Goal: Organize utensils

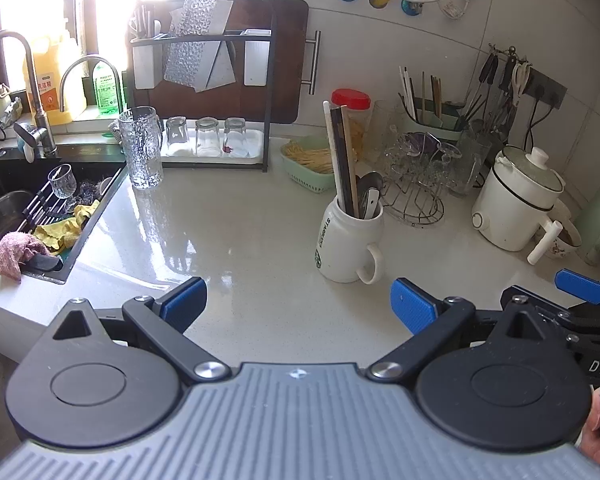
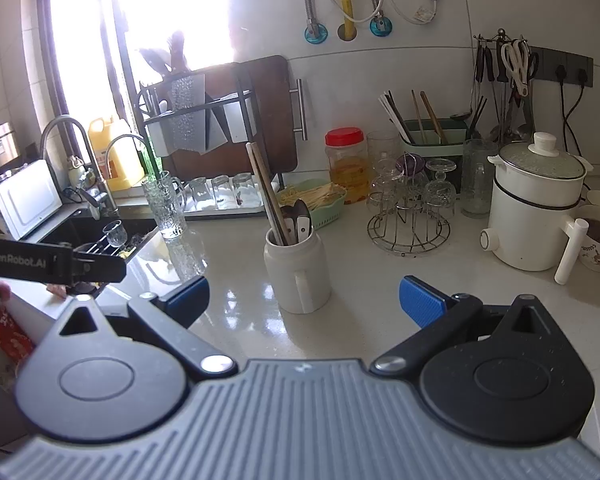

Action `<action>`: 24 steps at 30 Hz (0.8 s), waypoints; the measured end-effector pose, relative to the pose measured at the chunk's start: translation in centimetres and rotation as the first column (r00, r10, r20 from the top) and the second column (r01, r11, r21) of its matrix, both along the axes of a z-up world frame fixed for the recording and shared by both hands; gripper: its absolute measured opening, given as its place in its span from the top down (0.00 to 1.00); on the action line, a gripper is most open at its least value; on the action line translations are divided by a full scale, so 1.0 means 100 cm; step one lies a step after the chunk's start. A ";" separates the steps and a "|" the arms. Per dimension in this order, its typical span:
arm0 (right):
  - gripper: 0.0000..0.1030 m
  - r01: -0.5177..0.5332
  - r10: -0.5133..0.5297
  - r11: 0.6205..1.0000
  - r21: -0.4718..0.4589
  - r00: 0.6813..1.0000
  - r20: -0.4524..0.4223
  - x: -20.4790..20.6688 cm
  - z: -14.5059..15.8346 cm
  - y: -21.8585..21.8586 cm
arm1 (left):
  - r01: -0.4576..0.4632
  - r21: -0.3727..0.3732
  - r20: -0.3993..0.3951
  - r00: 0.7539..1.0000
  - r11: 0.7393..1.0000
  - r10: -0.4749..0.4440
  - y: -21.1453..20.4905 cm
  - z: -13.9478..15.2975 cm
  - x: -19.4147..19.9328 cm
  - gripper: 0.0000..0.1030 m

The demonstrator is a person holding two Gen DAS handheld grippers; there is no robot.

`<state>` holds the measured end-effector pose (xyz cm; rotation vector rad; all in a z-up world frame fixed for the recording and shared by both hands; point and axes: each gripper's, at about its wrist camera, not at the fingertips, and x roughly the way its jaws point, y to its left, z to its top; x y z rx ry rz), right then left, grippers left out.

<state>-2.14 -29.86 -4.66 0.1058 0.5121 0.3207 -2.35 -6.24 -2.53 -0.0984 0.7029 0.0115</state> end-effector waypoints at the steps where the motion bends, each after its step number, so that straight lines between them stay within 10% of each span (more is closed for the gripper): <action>1: 0.00 0.001 -0.001 1.000 0.000 1.000 0.000 0.000 0.000 0.000 | -0.001 0.000 -0.001 1.000 1.000 0.001 0.000 0.000 0.000 0.03; 24: 0.00 0.000 0.000 1.000 0.002 1.000 -0.005 0.000 -0.001 0.000 | 0.009 0.012 0.004 1.000 1.000 -0.009 -0.002 -0.001 -0.001 0.03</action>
